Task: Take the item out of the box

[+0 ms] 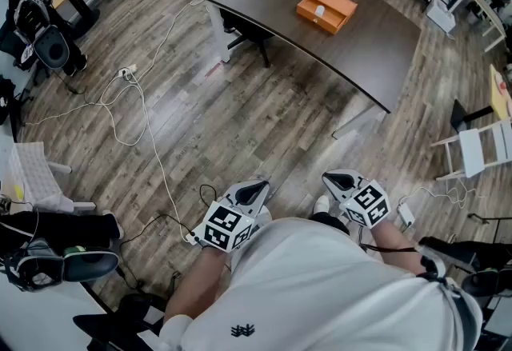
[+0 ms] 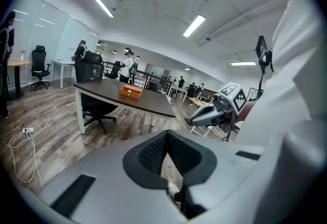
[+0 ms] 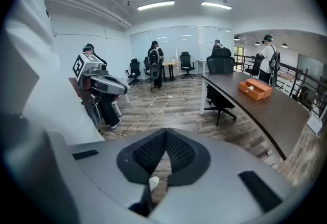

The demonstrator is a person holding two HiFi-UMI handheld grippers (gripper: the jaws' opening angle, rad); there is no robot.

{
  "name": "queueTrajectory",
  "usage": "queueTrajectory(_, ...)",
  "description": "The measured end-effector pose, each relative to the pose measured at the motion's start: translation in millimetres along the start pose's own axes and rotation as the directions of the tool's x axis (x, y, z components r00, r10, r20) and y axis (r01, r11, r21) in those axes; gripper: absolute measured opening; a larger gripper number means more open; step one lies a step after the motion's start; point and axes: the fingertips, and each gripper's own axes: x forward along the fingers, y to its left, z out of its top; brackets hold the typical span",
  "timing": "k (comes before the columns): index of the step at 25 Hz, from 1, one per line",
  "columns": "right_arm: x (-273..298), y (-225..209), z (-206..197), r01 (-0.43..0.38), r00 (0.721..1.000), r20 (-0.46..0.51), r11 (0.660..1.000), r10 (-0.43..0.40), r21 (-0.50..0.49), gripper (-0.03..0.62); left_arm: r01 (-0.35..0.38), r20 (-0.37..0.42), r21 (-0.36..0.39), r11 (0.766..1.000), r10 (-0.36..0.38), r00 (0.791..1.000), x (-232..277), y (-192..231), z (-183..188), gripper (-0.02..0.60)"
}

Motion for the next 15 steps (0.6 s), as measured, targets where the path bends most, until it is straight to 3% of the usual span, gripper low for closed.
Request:
queueTrajectory(9,11,-5,4,0.025,1.0,-0.007,1.0,-0.025,0.017,0.002,0.059,-0.019,0.008,0.998,-0.059,0.998,14,7,-5,0.011)
queueTrajectory(15,28,-43,4,0.019,1.0,-0.02,0.999,-0.019,0.04,0.002,0.058,-0.024,0.005,0.998,-0.058,0.998,47,30,10,0.011)
